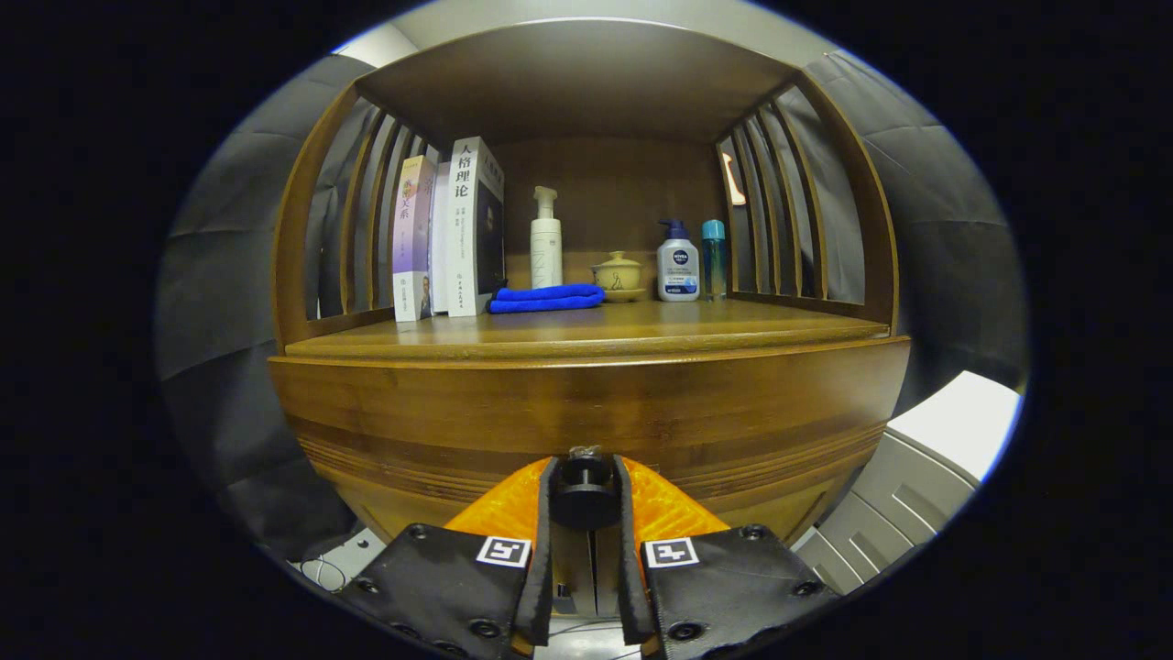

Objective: Pull open the drawer, take out the items inside it, and place them on the countertop above the cabinet.

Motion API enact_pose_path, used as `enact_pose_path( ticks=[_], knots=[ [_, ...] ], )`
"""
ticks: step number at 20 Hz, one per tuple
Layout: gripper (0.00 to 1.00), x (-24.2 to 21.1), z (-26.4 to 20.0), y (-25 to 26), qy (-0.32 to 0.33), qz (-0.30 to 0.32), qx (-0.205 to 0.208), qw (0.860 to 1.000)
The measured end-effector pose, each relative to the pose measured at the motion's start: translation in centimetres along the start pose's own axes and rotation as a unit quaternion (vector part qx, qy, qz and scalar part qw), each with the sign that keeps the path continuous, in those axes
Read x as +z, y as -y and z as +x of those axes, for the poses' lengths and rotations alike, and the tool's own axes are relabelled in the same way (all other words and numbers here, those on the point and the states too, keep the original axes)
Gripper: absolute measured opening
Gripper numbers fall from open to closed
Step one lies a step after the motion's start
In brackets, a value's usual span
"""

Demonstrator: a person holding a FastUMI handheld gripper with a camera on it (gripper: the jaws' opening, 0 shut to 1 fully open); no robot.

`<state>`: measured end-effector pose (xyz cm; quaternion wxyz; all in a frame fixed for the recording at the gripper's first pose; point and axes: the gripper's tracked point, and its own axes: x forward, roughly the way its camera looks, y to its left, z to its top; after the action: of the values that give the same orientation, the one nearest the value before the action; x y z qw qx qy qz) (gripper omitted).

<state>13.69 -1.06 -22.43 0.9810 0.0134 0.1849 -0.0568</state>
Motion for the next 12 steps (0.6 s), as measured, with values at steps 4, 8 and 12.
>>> enact_pose_path(
  ticks=[4,8,12],
  knots=[
    [0.31,-0.4,-1.8,0.1,0.008,0.004,-0.005,1.000],
    [0.31,-0.9,-3.9,0.1,0.012,0.001,-0.005,1.000],
    [0.31,-1.2,-5.8,0.3,0.011,0.005,-0.008,1.000]
  ],
)
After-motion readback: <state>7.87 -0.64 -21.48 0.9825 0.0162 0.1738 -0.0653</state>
